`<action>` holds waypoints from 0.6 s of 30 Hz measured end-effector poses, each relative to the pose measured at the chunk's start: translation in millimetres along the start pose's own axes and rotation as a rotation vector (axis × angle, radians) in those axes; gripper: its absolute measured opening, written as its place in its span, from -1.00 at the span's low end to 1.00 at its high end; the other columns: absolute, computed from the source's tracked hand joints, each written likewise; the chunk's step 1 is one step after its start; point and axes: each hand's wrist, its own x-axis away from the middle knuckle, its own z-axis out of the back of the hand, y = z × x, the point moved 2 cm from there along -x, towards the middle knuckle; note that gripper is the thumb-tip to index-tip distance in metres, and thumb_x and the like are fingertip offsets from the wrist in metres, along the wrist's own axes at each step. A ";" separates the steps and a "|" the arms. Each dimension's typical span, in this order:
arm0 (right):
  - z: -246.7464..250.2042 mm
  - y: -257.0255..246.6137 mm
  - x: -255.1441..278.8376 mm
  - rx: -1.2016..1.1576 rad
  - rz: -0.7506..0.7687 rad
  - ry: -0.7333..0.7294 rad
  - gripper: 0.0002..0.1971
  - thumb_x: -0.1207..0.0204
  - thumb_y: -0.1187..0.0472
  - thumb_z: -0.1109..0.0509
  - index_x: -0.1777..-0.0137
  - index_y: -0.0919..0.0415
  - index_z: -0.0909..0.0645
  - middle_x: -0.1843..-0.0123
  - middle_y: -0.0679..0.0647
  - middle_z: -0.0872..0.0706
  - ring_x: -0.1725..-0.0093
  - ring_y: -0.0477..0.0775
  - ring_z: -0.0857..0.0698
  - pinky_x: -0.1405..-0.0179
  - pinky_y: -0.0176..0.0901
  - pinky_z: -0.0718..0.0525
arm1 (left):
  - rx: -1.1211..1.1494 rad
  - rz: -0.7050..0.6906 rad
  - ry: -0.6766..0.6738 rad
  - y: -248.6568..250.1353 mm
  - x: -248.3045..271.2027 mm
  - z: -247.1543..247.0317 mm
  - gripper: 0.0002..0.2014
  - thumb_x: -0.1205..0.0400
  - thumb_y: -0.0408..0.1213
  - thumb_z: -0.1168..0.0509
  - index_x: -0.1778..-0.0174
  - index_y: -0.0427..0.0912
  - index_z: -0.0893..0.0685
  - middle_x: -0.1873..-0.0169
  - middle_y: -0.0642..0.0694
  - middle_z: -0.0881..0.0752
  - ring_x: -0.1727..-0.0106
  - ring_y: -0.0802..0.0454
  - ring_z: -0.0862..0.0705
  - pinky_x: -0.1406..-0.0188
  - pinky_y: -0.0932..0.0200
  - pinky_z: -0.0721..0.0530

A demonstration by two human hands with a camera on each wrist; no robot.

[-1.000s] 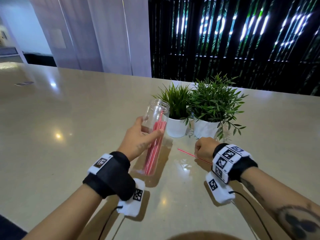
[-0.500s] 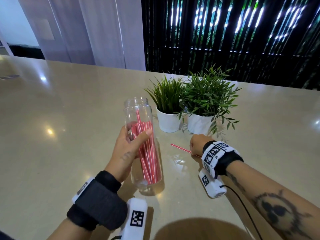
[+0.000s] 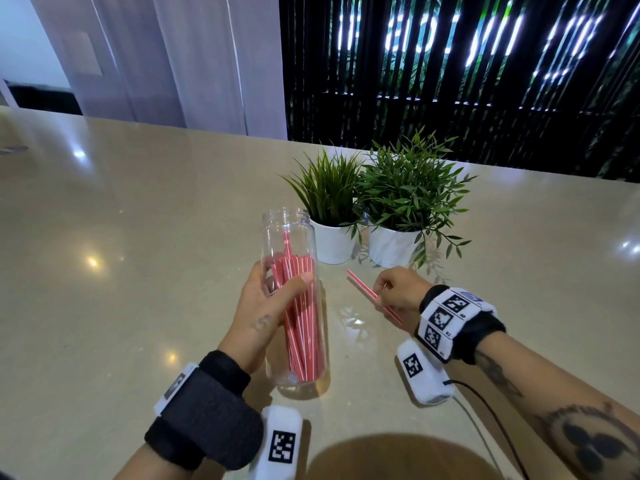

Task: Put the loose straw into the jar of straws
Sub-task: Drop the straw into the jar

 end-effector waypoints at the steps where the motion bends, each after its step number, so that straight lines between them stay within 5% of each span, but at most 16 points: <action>1: 4.2 -0.5 5.8 -0.068 0.017 -0.004 -0.80 -0.42 0.50 -0.34 0.32 0.21 -0.58 0.29 0.11 -0.63 0.26 0.13 -0.69 0.25 -0.08 -0.71 | 0.002 0.003 -0.004 -0.8 0.8 -1.8 -0.26 -0.15 0.13 -0.41 -0.28 0.06 -0.46 -0.08 -0.06 -0.69 -0.07 -0.08 -0.72 0.10 0.03 -0.71; 3: 14.3 -3.3 18.1 -0.185 0.067 -0.013 -0.73 -0.48 0.47 -0.29 0.36 0.13 -0.54 0.34 0.07 -0.60 0.34 0.03 -0.66 0.44 -0.26 -0.63 | 0.006 0.016 -0.010 -2.6 2.4 -5.7 -0.27 -0.14 0.13 -0.43 -0.26 0.07 -0.47 -0.12 -0.09 -0.68 -0.11 -0.11 -0.71 -0.01 -0.06 -0.70; 6: 37.1 -13.6 42.7 -0.440 0.151 0.008 -0.81 -0.52 0.42 -0.27 0.27 0.17 -0.53 0.33 0.02 -0.56 0.38 -0.08 -0.56 0.44 -0.28 -0.57 | 0.016 0.032 -0.036 -4.3 6.1 -13.6 -0.26 -0.14 0.13 -0.45 -0.26 0.06 -0.47 -0.16 -0.14 -0.69 -0.14 -0.15 -0.70 -0.11 -0.18 -0.69; 12: 97.0 -36.4 82.9 -0.703 0.300 0.158 -0.83 -0.48 0.40 -0.34 0.29 0.15 -0.57 0.50 -0.07 -0.72 0.51 -0.25 -0.68 0.57 -0.43 -0.64 | 0.063 0.039 -0.153 -6.4 18.7 -42.3 -0.37 -0.12 0.07 -0.44 -0.14 0.09 -0.52 -0.08 -0.11 -0.72 -0.09 -0.11 -0.73 0.06 0.08 -0.75; 18: 130.8 -53.0 102.1 -0.731 0.321 0.351 -0.77 -0.45 0.39 -0.39 0.37 0.12 -0.54 0.56 -0.07 -0.70 0.55 -0.24 -0.68 0.58 -0.43 -0.58 | 0.073 0.019 -0.241 -8.3 29.1 -73.6 -0.33 -0.16 0.04 -0.46 -0.21 -0.02 -0.52 -0.04 -0.15 -0.73 -0.05 -0.13 -0.74 0.01 0.03 -0.75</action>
